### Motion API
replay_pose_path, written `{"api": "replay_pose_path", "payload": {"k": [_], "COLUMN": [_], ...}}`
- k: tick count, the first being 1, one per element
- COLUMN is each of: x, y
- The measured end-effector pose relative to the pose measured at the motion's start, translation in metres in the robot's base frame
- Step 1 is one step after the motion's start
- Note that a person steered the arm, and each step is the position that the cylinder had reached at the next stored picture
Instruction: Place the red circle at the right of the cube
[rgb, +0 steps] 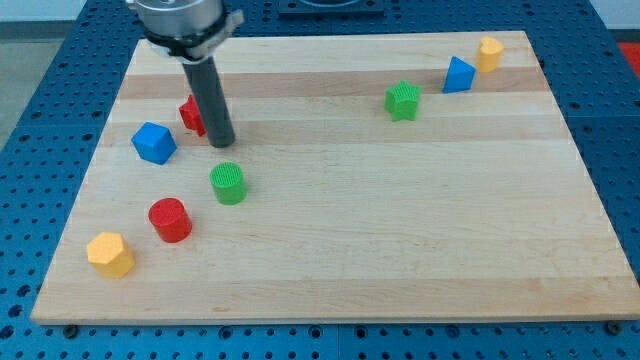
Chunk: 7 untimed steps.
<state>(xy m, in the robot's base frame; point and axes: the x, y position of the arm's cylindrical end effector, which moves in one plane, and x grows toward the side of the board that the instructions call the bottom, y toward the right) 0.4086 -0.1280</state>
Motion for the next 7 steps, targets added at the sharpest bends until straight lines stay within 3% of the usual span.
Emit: {"api": "replay_pose_path", "payload": {"k": [2,3,5,7], "x": [0.048,0.087,0.143,0.14], "y": [0.072,0.066,-0.019,-0.06]}}
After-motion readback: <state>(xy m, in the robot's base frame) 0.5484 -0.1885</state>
